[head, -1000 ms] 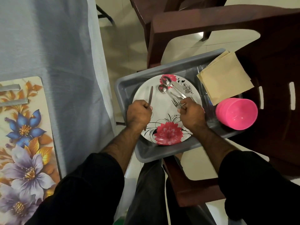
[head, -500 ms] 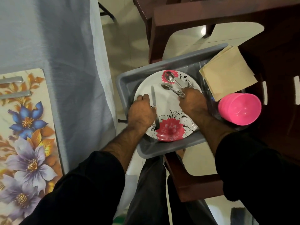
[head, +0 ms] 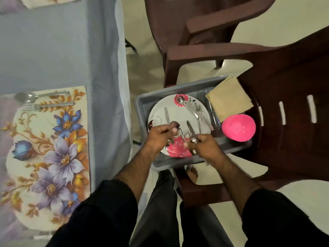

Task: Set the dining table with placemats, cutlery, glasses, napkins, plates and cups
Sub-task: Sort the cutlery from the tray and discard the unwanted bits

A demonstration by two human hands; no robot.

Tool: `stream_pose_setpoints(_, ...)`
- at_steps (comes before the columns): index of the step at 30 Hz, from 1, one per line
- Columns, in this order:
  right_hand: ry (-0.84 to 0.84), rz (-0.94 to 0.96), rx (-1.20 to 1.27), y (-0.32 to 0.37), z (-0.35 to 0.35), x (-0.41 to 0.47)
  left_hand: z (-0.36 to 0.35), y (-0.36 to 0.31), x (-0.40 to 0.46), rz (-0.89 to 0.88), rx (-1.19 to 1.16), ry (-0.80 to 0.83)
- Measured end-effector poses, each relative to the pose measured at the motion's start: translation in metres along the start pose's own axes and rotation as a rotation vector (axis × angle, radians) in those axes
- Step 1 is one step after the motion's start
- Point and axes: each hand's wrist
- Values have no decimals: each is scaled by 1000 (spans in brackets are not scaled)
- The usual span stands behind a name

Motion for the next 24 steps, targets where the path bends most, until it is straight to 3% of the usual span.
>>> stream_pose_setpoints(4, 70, 27, 24, 13, 5, -53, 4, -15, -60, 137, -314, -68)
stream_pose_setpoints(8, 100, -20, 181, 31, 12, -92, 24, -30, -113, 135, -463, -170)
stream_pose_setpoints(15, 147, 123, 140, 56, 2, -149, 77, -38, -193, 69, -513, -297)
stream_pose_setpoints(18, 195, 164, 93, 68, -13, -178, 104, -32, -221, 63, -546, -274)
stream_pose_setpoints(24, 352, 284, -147, 84, -69, -224, 175, -15, -264, -73, -552, -292)
Point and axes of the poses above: each hand's wrist, its own x-axis towards the middle knuckle, its own z-axis out of the back of the hand, y = z × x, and after that the axes turned 9 degrees about -y, right-handed
